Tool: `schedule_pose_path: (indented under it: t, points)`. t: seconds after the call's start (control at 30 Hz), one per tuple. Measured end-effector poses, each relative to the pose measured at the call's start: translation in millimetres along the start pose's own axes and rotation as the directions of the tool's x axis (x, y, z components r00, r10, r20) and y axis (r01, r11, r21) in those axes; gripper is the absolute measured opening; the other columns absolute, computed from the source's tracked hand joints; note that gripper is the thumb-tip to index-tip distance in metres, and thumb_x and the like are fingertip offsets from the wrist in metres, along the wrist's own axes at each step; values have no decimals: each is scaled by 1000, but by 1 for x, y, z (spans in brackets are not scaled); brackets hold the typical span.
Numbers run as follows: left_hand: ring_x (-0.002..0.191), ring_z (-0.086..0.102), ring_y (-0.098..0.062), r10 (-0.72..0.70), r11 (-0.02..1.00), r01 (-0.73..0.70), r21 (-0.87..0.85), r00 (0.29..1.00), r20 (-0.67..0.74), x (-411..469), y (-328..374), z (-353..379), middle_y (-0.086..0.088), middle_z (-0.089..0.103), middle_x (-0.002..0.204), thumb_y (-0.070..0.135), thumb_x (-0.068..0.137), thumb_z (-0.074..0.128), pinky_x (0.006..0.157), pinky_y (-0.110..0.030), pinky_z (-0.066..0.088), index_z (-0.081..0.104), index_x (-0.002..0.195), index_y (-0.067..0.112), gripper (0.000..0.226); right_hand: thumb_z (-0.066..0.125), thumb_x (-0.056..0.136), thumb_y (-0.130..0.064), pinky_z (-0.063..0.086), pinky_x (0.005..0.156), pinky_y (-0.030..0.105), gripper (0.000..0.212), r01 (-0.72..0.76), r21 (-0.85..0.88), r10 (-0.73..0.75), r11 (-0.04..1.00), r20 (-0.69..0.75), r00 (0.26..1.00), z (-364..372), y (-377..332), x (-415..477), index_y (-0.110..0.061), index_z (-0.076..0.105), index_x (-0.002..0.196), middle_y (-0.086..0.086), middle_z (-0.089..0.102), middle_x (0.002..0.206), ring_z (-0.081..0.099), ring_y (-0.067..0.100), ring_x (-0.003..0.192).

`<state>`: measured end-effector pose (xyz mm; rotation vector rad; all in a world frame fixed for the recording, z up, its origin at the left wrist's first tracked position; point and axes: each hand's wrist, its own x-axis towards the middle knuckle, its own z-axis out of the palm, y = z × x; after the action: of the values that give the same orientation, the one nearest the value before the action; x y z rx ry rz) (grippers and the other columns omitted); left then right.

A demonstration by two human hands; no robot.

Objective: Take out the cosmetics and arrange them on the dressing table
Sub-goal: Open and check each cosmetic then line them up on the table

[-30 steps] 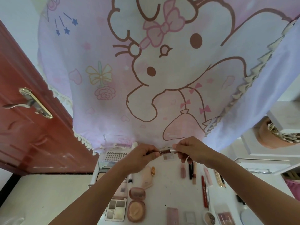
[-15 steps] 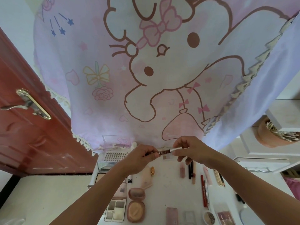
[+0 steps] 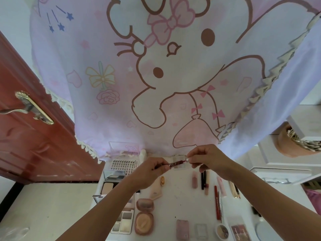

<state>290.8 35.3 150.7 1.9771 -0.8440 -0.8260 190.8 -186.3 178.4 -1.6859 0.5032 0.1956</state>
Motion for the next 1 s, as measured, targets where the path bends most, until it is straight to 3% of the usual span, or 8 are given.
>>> schedule_pose_path:
  t: [0.27, 0.4, 0.5, 0.67, 0.83, 1.0]
  points:
    - [62, 44, -17, -118, 988, 118, -101, 993, 6, 3, -21, 31, 7, 55, 65, 25, 98, 53, 59, -31, 38, 62, 99, 15, 14, 73, 84, -10, 50, 60, 25, 11, -81, 96, 83, 992, -14, 996, -6, 21, 9, -4, 71, 93, 5, 70, 76, 67, 15, 70]
    - [60, 48, -7, -213, 977, 211, -35, 976, -44, 6, -36, 53, 2, 57, 73, 25, 95, 57, 62, -26, 43, 64, 96, 18, 10, 72, 85, -13, 49, 64, 27, 13, -157, 125, 160, 980, -22, 987, -2, 40, 21, -6, 73, 96, 5, 72, 80, 67, 14, 73]
    - [78, 56, -16, -253, 965, 258, 42, 963, -94, 10, -48, 70, -3, 62, 86, 30, 91, 62, 74, -33, 47, 67, 97, 19, 13, 70, 89, -17, 49, 66, 28, 13, -211, 161, 217, 964, -22, 976, 2, 57, 34, -7, 73, 97, 7, 75, 89, 68, 13, 76]
    - [83, 58, -11, -366, 916, 391, 92, 907, -209, 15, -69, 105, 4, 63, 91, 31, 90, 63, 72, -23, 47, 68, 104, 20, 18, 69, 90, -16, 50, 55, 19, 15, -300, 156, 305, 941, -8, 952, 18, 83, 61, -4, 73, 98, 5, 76, 87, 68, 9, 72]
    - [76, 58, -13, -497, 837, 541, 77, 812, -306, 18, -90, 140, 7, 62, 76, 29, 86, 63, 73, -29, 50, 70, 94, 19, 14, 72, 88, -13, 52, 57, 21, 9, -397, 145, 402, 906, -8, 916, 44, 116, 94, -6, 71, 94, 7, 75, 84, 67, 13, 75]
    - [87, 63, -19, -570, 763, 635, 119, 749, -337, 26, -110, 159, 1, 68, 93, 32, 87, 58, 80, -38, 53, 70, 98, 19, 21, 75, 85, -12, 52, 53, 21, 14, -445, 64, 448, 893, -28, 894, 64, 144, 125, -5, 69, 96, 9, 74, 86, 68, 13, 71]
